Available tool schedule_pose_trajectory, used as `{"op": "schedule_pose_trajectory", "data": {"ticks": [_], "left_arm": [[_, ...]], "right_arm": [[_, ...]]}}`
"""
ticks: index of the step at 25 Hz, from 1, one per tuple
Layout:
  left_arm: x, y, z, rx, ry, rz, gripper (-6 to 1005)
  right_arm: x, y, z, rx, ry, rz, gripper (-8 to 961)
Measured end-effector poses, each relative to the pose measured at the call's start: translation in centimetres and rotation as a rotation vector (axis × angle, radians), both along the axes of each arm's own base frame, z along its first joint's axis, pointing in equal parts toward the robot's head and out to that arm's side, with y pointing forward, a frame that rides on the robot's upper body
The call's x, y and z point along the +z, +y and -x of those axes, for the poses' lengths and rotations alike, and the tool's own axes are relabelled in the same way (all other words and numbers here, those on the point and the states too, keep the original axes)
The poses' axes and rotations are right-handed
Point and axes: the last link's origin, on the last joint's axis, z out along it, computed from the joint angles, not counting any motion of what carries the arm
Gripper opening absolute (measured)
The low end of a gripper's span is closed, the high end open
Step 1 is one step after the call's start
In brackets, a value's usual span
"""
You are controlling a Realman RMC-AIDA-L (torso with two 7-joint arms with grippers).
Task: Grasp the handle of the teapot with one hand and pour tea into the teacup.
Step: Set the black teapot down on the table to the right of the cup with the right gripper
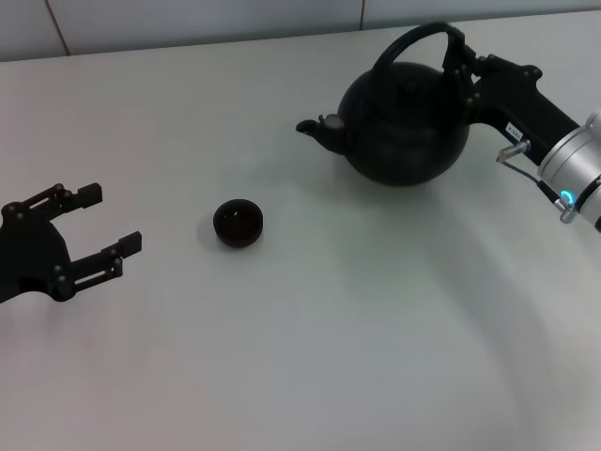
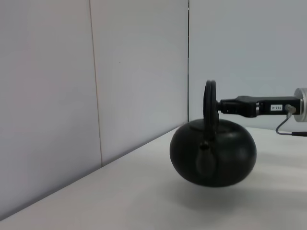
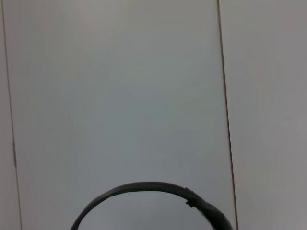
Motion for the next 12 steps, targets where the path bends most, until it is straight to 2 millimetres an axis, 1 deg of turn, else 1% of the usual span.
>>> {"op": "schedule_pose_trajectory", "data": {"ticks": [12], "left_arm": [[-0.15, 0.19, -0.19, 0.002, -0.007, 0.006, 782]], "right_arm": [[-0.30, 0.53, -0.49, -0.044, -0.036, 0.022, 93]]}}
